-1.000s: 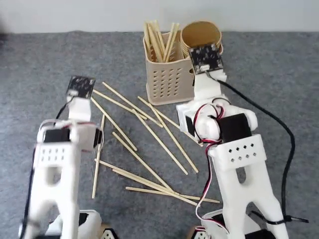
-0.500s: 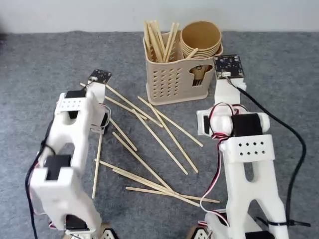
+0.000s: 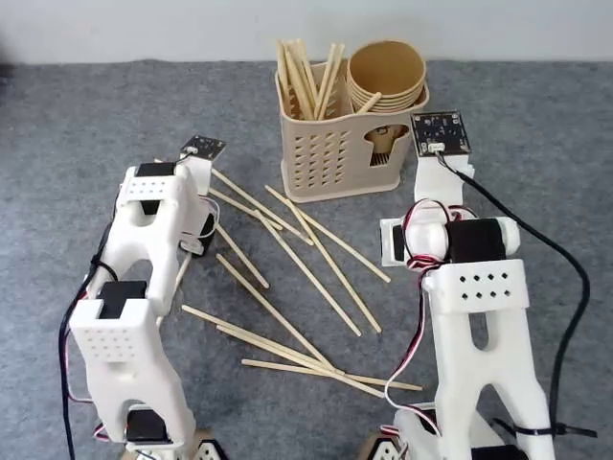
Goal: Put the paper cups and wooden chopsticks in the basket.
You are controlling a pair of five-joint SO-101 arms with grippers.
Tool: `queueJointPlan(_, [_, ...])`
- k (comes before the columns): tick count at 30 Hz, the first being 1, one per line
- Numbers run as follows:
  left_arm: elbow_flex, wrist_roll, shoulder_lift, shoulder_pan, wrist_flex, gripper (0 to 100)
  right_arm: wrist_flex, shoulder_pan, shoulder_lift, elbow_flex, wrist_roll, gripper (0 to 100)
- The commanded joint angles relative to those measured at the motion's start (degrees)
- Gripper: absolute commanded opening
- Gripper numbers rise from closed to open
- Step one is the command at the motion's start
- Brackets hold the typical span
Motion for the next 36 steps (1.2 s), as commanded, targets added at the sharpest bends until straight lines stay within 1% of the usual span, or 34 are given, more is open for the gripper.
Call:
queueJointPlan(1, [-3.7, -0.3, -9.3, 0.3, 5.7, 1, 0.5, 0.8, -2.8, -0.4, -0.6, 18.0])
queueJointPlan(6, [-6.0, 0.2, -22.0, 0.9, 10.8, 1, 0.6, 0.8, -2.8, -0.4, -0.6, 18.0])
queueJointPlan(10, [-8.9, 3.7, -30.2, 1.0, 10.6, 1, 3.8, 0.6, -2.9, -0.7, -0.7, 18.0])
queueJointPlan(13, [-13.0, 8.7, -33.7, 1.3, 7.8, 1, 5.1, 0.7, -2.9, -0.7, -0.9, 18.0])
queueJointPlan(16, [-16.7, 15.9, -35.2, 2.8, 4.0, 1, 5.8, 0.7, -4.6, -0.5, -5.8, 18.0])
queueJointPlan(18, [-19.5, 19.4, -35.7, 4.5, 1.7, 1, 6.9, 0.7, -7.1, -0.3, -8.8, 18.0])
queueJointPlan(21, [-24.0, 23.2, -36.0, 7.3, -1.6, 1, 8.0, 0.4, -12.0, 1.2, -9.1, 18.0])
queueJointPlan(24, [-29.3, 27.4, -35.9, 9.8, -5.6, 1, 7.6, 0.7, -17.9, 4.5, -9.1, 18.0])
queueJointPlan(28, [-34.8, 33.6, -35.6, 12.3, -13.3, 1, 7.3, 0.5, -25.5, 9.5, -9.1, 18.0])
queueJointPlan(33, [-35.5, 38.3, -35.3, 14.9, -28.6, 1, 3.0, 0.7, -32.7, 16.1, -9.1, 18.0])
queueJointPlan(36, [-34.3, 38.8, -33.4, 16.6, -37.2, 1, 0.9, 0.6, -34.9, 19.3, -9.1, 18.0])
